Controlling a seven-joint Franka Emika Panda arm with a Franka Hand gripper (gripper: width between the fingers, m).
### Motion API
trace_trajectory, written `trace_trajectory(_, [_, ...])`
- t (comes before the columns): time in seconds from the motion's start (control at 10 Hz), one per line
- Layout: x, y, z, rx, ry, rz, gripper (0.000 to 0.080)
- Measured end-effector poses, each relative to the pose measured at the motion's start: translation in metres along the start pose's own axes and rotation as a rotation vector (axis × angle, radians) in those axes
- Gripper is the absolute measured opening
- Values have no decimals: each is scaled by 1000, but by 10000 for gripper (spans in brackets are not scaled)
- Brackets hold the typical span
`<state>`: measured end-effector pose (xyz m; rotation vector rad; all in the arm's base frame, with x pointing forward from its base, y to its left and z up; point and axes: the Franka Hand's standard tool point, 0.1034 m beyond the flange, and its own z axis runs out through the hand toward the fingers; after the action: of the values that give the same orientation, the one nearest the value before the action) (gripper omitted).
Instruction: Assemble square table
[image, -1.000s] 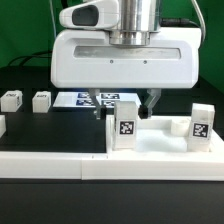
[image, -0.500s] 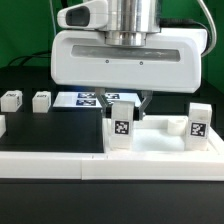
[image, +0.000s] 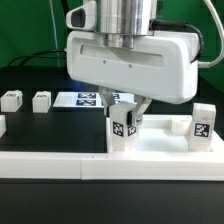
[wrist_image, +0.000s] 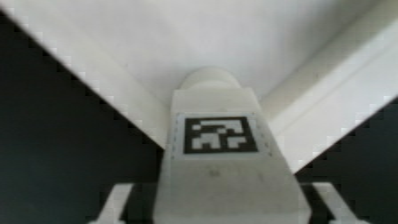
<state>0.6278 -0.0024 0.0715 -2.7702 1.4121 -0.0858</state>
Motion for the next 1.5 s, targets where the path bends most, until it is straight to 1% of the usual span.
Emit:
trace_trajectory(0.5, [0, 2, 0, -7, -3, 278, 290])
trace_trajectory(0.6, [-1, 4, 0, -11, -4, 472, 290])
trace_trajectory(0.8, [-3, 4, 0, -7, -27, 757, 290])
trace_trajectory(0.9, [-6, 4, 1, 8, -43, 935, 290])
trace_trajectory(1.0, [-8, 3, 1, 25, -48, 1029, 290])
trace_trajectory(1.1, [-8, 3, 1, 25, -47, 993, 365])
trace_trajectory(1.2, [-8, 3, 2, 25, -46, 971, 365])
trace_trajectory(1.3, [-9, 2, 2, 25, -44, 910, 502])
trace_trajectory(1.4, [-14, -3, 1, 31, -43, 721, 622])
trace_trajectory(1.5, [-18, -5, 3, 34, -44, 545, 622])
